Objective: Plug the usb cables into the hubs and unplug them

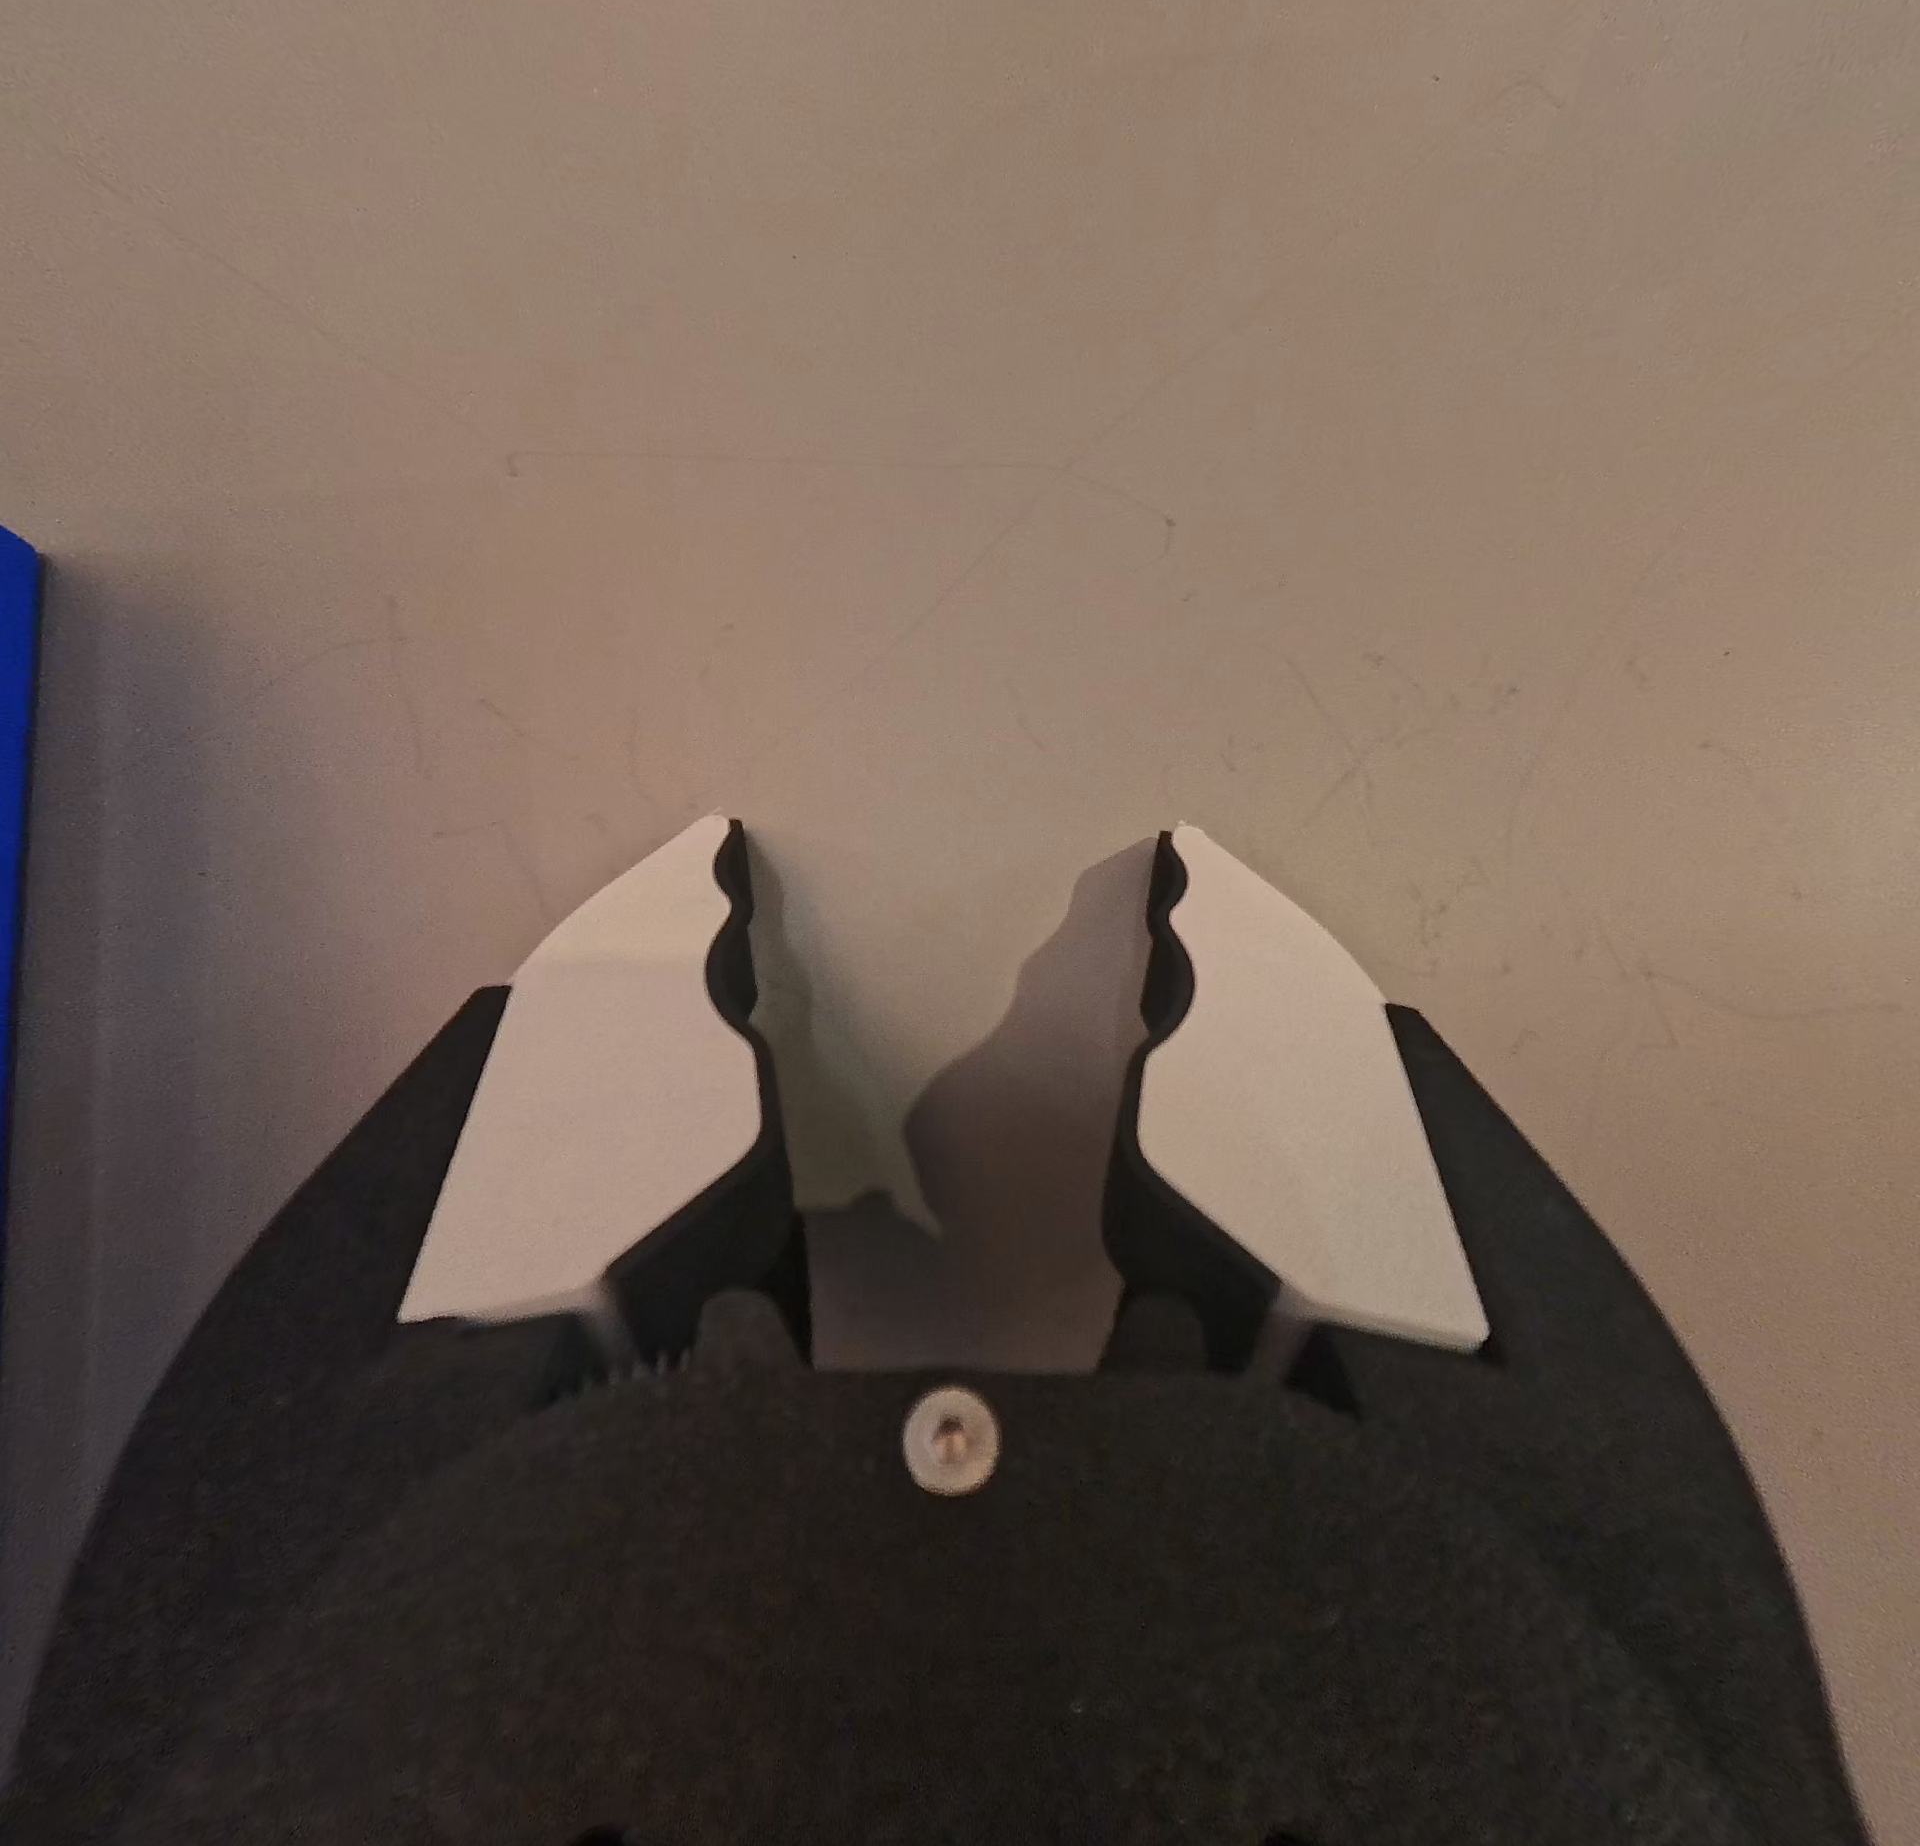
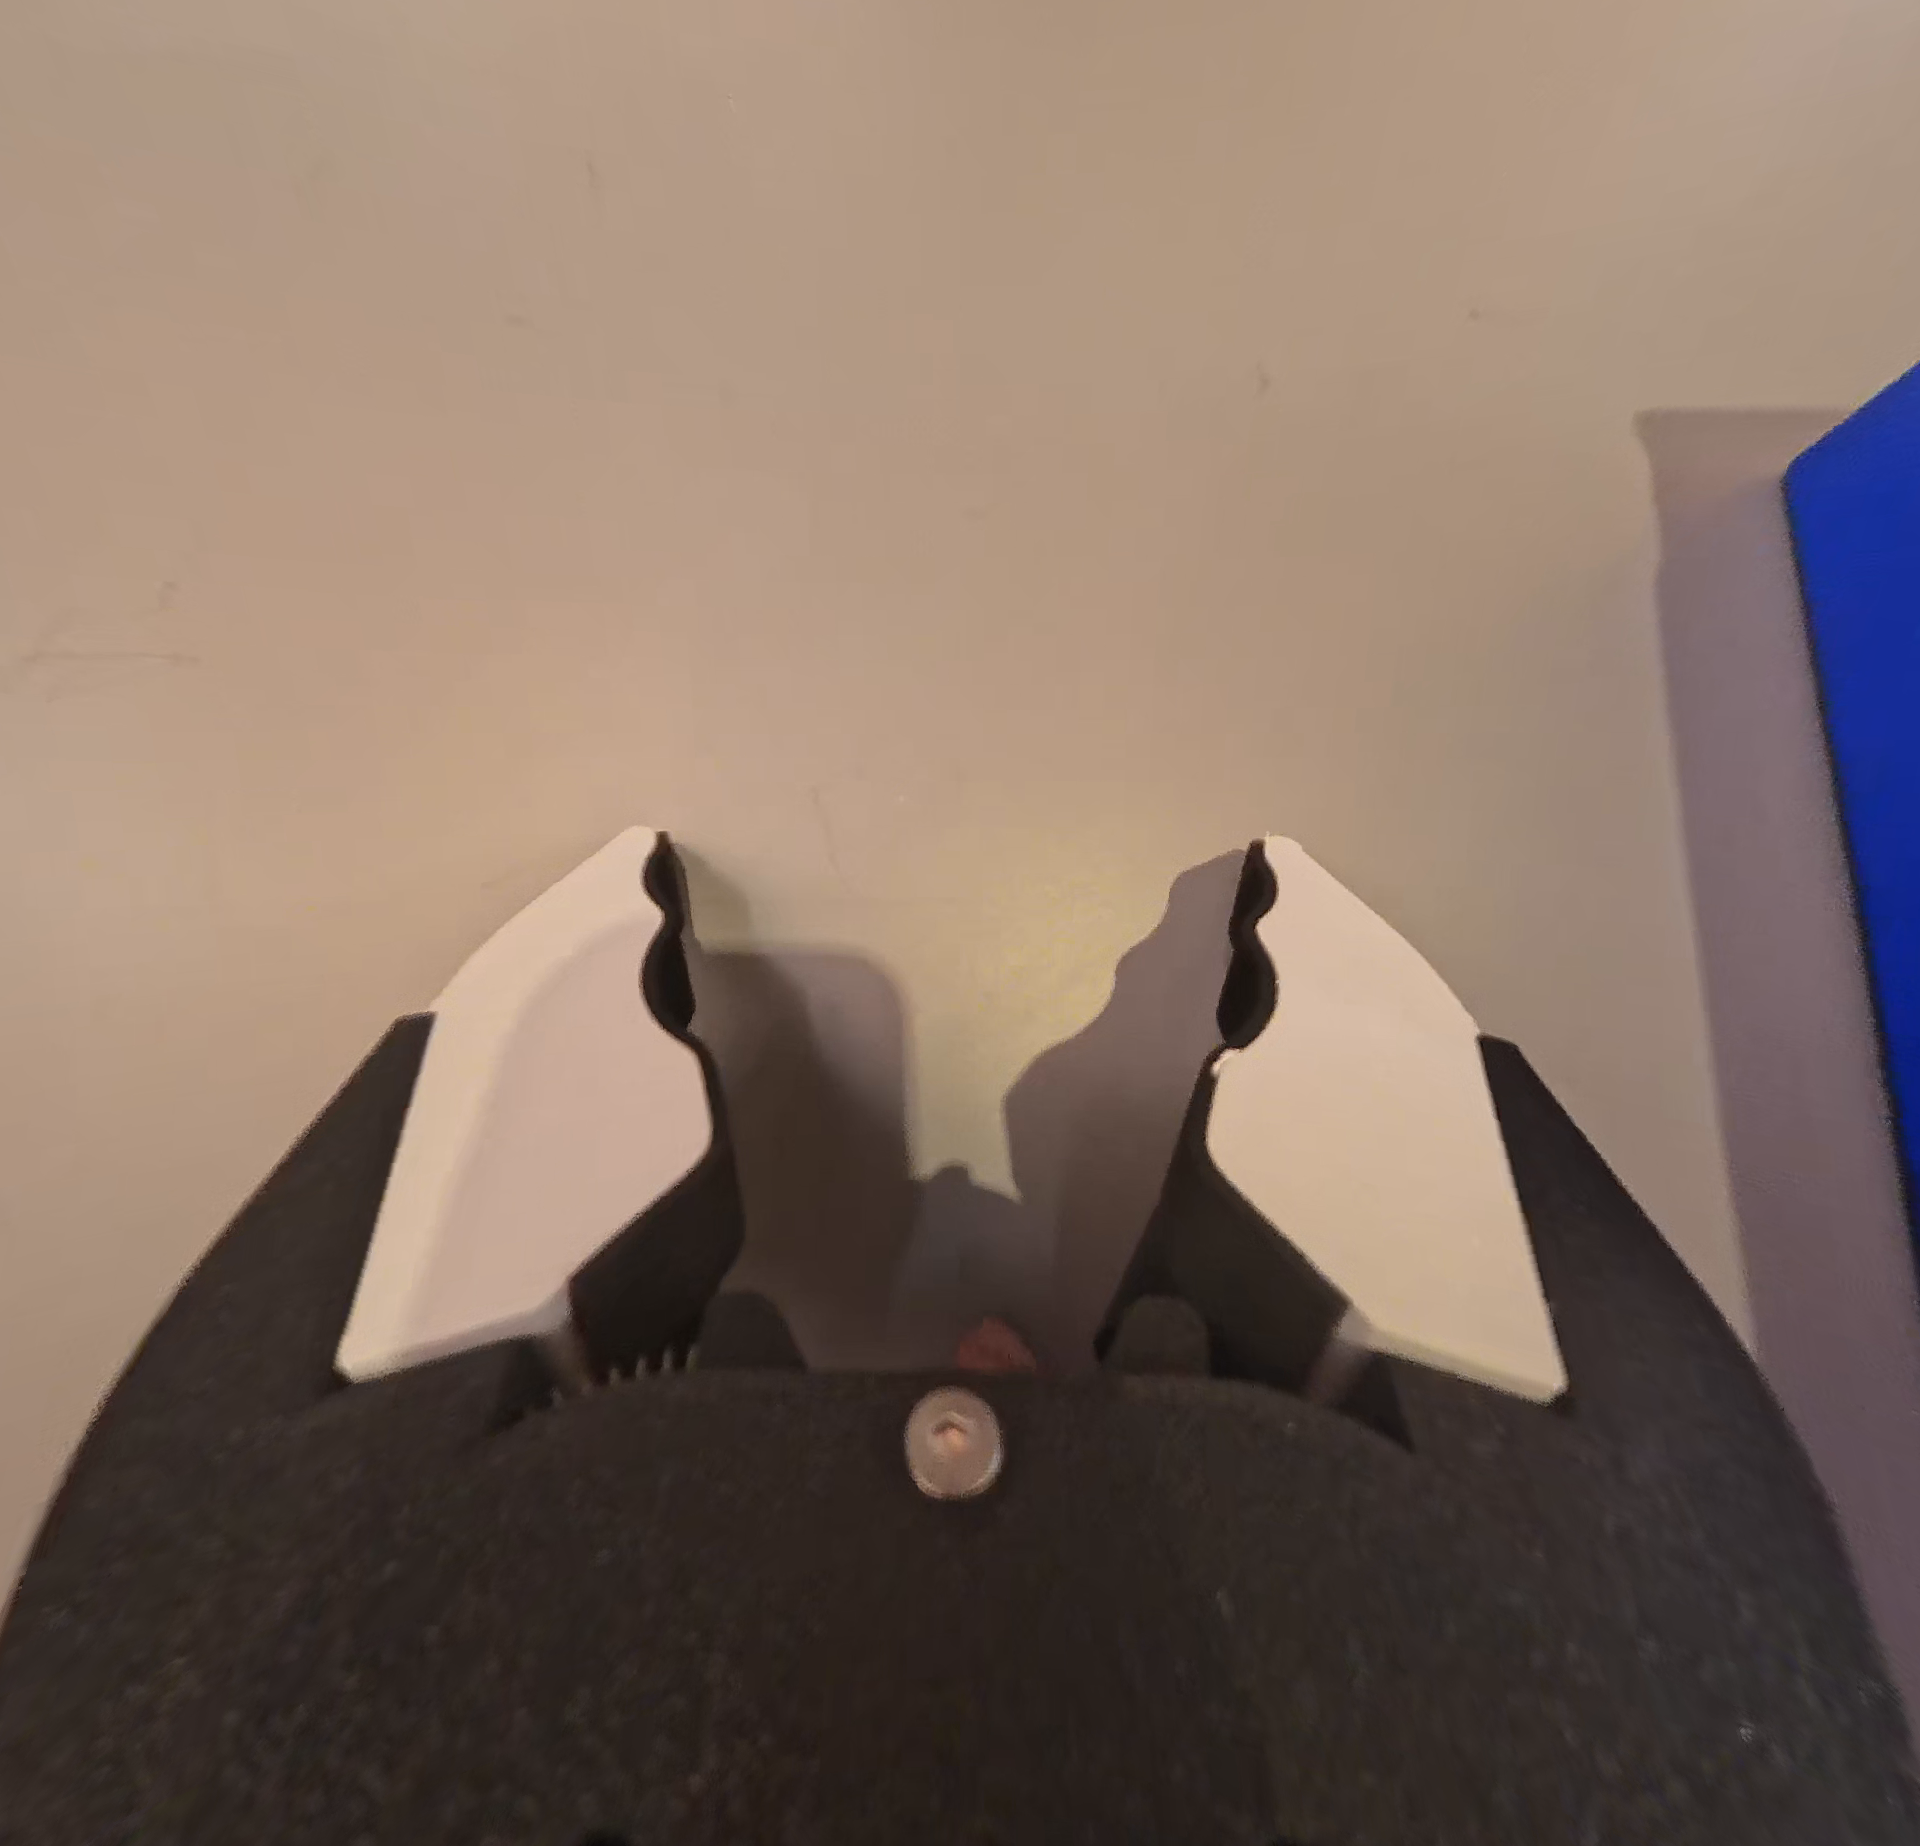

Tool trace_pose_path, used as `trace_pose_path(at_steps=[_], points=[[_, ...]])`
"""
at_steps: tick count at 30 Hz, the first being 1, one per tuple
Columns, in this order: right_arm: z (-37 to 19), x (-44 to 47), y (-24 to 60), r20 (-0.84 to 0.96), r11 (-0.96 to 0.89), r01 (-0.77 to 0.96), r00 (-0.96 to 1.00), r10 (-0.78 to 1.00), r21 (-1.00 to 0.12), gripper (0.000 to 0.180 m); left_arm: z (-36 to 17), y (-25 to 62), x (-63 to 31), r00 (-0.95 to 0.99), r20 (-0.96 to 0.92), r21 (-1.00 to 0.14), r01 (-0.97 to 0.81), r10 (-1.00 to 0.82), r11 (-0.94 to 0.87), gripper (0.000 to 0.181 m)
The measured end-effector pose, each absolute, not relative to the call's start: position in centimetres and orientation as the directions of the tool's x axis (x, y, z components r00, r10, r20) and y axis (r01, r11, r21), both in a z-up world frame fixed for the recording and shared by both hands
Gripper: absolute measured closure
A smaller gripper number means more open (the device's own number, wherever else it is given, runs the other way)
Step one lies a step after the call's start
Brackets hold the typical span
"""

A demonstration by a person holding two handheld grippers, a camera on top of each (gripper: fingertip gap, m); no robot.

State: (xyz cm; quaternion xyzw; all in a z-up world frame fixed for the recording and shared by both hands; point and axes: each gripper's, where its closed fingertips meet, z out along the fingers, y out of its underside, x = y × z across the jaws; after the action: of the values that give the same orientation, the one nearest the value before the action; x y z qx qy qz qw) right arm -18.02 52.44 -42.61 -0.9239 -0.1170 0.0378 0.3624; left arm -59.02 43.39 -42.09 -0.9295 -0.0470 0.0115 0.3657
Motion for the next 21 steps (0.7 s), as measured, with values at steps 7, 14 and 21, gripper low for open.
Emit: trace_pose_path(at_steps=[7,14,21], points=[[-42.59,-18.44,52.31,0.001,-0.705,0.200,0.962,0.272,-0.681,0.088,-42.09,43.39,-59.03,0.995,0.013,-0.681,0.079,0.096,-0.728,0.108],[-42.60,-18.42,52.33,0.001,-0.705,0.200,0.962,0.272,-0.681,0.088,-42.09,43.38,-59.03,0.995,0.013,-0.681,0.079,0.096,-0.728,0.108],[-42.61,-18.43,52.34,0.001,-0.705,0.199,0.962,0.272,-0.681,0.088,-42.09,43.39,-59.03,0.995,0.013,-0.681,0.079,0.096,-0.728,0.108]])
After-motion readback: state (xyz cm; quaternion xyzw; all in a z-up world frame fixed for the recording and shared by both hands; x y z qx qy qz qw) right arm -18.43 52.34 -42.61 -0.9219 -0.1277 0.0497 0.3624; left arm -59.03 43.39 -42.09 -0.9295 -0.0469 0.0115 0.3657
